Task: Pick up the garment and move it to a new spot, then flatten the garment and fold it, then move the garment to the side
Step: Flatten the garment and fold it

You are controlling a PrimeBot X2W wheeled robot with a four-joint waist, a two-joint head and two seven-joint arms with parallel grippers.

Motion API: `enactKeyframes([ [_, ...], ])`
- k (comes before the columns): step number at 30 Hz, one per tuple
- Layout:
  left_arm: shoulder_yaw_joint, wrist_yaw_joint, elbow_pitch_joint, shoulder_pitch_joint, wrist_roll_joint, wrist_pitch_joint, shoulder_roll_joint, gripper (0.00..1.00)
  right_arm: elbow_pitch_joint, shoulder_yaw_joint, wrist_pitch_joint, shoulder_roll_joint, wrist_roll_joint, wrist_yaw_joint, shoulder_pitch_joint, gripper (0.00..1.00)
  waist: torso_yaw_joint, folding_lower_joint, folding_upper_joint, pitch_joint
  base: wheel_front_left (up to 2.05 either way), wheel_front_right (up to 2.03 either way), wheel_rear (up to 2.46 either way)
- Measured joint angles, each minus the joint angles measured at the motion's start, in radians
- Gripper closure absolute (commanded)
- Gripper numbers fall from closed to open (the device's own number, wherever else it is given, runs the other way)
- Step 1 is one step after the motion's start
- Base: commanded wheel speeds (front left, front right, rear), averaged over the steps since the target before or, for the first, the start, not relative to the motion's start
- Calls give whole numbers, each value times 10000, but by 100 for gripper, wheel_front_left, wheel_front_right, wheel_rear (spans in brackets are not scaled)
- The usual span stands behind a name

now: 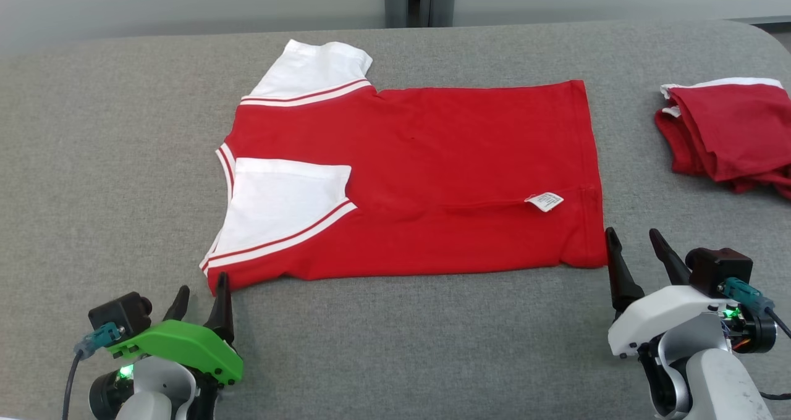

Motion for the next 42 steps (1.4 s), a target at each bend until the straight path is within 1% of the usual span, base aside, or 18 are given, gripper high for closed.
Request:
enactKeyframes([
  [4,117,127,407,-166,-380,349,-86,0,81,230,0,0,44,0,-175,0,-103,0,0,176,0,0,0],
  [7,150,136,642,-379,-451,360,-109,0,190,336,-29,0,86,2,-287,0,-226,0,0,294,0,0,0],
  [8,167,128,690,-444,-516,324,-128,15,274,341,-50,0,130,2,-335,0,-266,0,0,336,0,0,0],
  [9,186,125,731,-488,-556,291,-148,54,353,349,-81,-2,138,0,-388,0,-295,0,0,365,0,0,0],
  [11,196,113,803,-569,-583,94,-176,100,608,393,-96,-4,324,0,-506,0,-346,0,0,428,0,0,0],
  [16,138,19,817,-629,-541,-221,-188,100,1536,460,-349,-2,663,0,-849,0,-294,0,0,482,0,0,0],
  [24,-40,-48,293,-619,-430,-479,-180,100,3409,821,-652,2,957,0,-1527,0,17,0,0,474,0,0,0],
  [25,-65,-50,228,-609,-428,-504,-182,100,3653,819,-702,-4,982,0,-1637,13,51,0,0,467,0,0,0],
  [26,-79,-50,180,-600,-426,-508,-182,100,3831,807,-763,-4,997,0,-1715,53,76,0,0,460,0,0,0],
  [28,-104,-50,36,-587,-410,-548,-178,100,4238,790,-936,-6,1007,0,-1922,73,120,0,0,430,0,0,0],
  [30,-138,-48,-79,-561,-376,-554,-165,100,4523,796,-1055,-6,1091,2,-2082,100,139,0,0,387,0,0,0],
  [34,-196,-50,-449,-416,-353,-598,-125,100,4830,830,-1310,-13,1346,0,-2261,100,136,0,0,250,0,0,0],
  [37,-226,-44,-840,-254,-309,-598,-6,100,4753,706,-1402,12,1308,0,-2259,100,110,0,0,95,0,0,0],
  [39,-257,-33,-1170,-90,-249,-539,81,100,4491,604,-1381,4,1313,0,-2231,100,90,0,0,-27,0,0,0],
  [42,-374,35,-1887,309,-132,-263,276,100,3701,408,-1003,10,1235,0,-1953,100,56,1,0,-256,0,0,0],
])
